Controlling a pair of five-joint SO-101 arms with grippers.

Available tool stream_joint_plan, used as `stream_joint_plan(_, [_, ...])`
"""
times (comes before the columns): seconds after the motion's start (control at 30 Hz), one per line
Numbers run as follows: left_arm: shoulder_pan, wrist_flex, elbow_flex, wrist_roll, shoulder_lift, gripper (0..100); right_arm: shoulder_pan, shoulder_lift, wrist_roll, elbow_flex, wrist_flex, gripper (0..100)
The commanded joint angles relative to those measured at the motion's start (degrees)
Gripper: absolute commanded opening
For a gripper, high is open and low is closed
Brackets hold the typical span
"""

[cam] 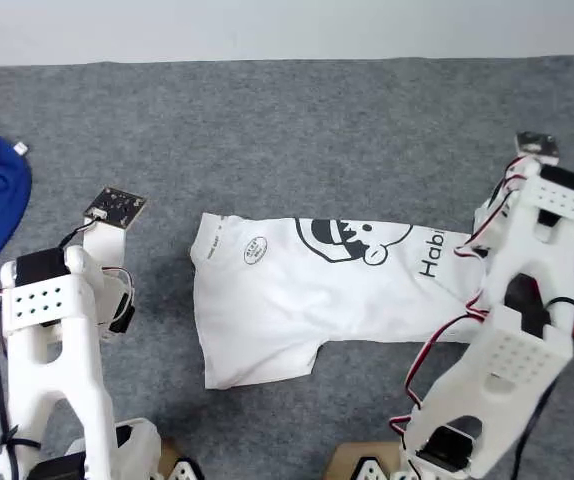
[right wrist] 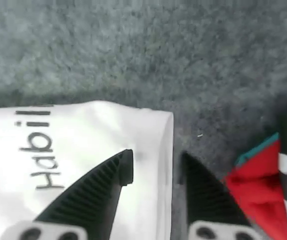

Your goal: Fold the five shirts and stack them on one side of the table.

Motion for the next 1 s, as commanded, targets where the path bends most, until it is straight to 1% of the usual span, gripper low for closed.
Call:
stream_joint_plan(0.0, [0.00,0.70,-0.13,0.00,-1.32,4,-0.40,-3.91,0.62,-7.38,5.32,20.3])
stream_joint_plan(0.13, [0.00,0.70,-0.13,0.00,-1.32,4,-0.84,-7.25,0.62,-13.01,12.35,20.2])
stream_joint_plan(0.3, [0.00,0.70,-0.13,0.00,-1.32,4,-4.00,-9.19,0.62,-15.38,21.23,19.5])
stream_joint_plan(0.33, [0.00,0.70,-0.13,0.00,-1.32,4,-4.79,-9.19,0.62,-15.38,23.08,17.8])
stream_joint_plan(0.4, [0.00,0.70,-0.13,0.00,-1.32,4,-6.46,-9.36,0.62,-14.07,24.75,11.3])
stream_joint_plan(0.5, [0.00,0.70,-0.13,0.00,-1.41,4,-7.16,-10.86,0.62,-8.00,24.66,0.5])
stream_joint_plan(0.57, [0.00,0.79,-0.13,0.00,-1.58,4,-7.34,-12.53,0.62,-3.43,24.22,2.0])
stream_joint_plan(0.83, [0.00,0.79,-0.13,0.00,-1.67,4,-7.43,-14.73,0.62,7.82,20.09,1.0])
stream_joint_plan(0.97, [0.00,0.79,-0.13,0.09,-1.67,4,-6.90,-14.73,0.62,14.51,13.85,1.0])
